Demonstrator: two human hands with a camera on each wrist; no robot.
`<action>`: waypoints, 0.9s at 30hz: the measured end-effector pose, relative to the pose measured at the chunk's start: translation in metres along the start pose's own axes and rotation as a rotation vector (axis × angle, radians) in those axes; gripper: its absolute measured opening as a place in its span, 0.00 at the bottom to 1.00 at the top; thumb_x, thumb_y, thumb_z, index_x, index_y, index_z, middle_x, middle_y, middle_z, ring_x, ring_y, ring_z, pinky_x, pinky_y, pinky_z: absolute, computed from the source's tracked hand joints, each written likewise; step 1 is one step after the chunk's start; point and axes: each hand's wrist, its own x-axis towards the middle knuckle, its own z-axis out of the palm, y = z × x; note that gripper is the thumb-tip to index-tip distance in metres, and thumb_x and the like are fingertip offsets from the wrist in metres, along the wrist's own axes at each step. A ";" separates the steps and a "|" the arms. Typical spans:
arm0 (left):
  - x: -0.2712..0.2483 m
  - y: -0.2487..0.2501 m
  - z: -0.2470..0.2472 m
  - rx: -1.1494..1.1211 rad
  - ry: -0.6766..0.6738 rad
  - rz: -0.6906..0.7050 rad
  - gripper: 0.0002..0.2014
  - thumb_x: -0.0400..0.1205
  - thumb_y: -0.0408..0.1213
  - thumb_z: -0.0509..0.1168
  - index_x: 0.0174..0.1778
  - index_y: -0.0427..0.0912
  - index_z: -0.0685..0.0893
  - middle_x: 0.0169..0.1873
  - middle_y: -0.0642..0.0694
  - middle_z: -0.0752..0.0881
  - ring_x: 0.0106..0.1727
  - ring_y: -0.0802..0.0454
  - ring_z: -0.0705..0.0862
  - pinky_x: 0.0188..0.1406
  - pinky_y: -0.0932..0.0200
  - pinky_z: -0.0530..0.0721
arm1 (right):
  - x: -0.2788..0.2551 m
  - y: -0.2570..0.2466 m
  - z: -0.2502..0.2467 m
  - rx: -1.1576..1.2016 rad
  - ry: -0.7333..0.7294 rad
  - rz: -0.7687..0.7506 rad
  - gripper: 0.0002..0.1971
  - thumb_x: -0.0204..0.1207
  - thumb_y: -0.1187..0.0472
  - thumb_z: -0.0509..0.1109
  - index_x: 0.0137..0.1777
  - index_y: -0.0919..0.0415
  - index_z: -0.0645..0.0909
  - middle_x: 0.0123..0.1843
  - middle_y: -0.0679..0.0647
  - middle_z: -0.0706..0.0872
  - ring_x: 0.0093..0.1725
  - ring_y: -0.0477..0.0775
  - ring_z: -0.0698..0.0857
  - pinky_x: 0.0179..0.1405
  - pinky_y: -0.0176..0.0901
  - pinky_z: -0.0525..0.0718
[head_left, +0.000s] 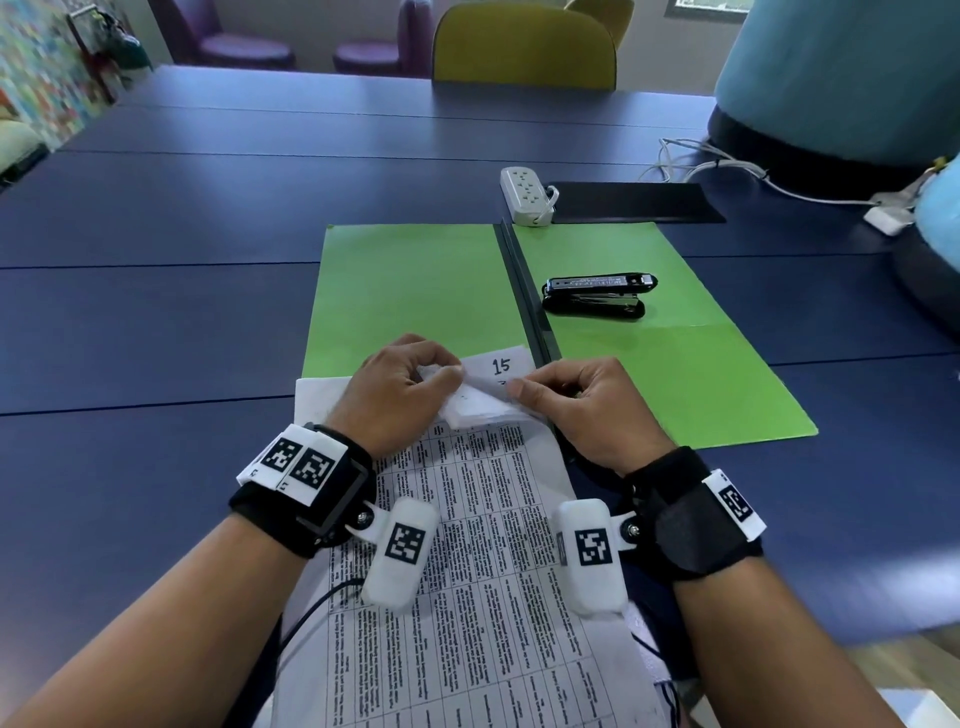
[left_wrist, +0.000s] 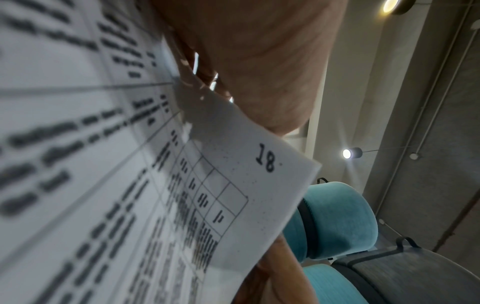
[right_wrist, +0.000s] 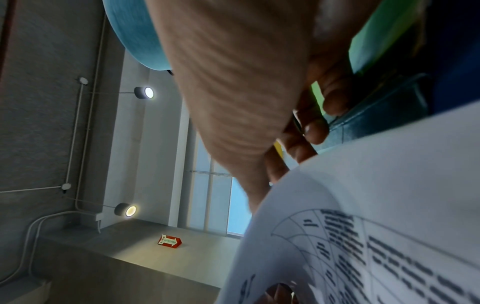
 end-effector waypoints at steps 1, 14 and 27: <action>0.001 -0.001 0.000 -0.014 0.001 0.002 0.10 0.85 0.44 0.66 0.41 0.49 0.90 0.50 0.56 0.85 0.48 0.58 0.84 0.42 0.64 0.76 | -0.001 0.000 0.000 -0.023 -0.018 -0.012 0.17 0.69 0.43 0.77 0.38 0.59 0.91 0.39 0.63 0.90 0.35 0.52 0.83 0.36 0.44 0.79; -0.002 0.004 -0.001 0.008 0.002 -0.044 0.09 0.83 0.40 0.71 0.58 0.54 0.89 0.53 0.60 0.86 0.54 0.57 0.86 0.59 0.56 0.86 | 0.004 0.006 -0.001 -0.009 0.019 0.008 0.08 0.71 0.64 0.81 0.47 0.52 0.88 0.35 0.52 0.83 0.31 0.42 0.77 0.33 0.34 0.81; -0.001 0.002 -0.002 0.085 -0.088 -0.054 0.11 0.87 0.46 0.64 0.64 0.59 0.87 0.57 0.65 0.80 0.66 0.52 0.79 0.73 0.39 0.78 | 0.008 0.011 -0.001 0.005 0.091 0.023 0.16 0.71 0.62 0.82 0.58 0.57 0.88 0.34 0.47 0.80 0.29 0.39 0.76 0.33 0.29 0.79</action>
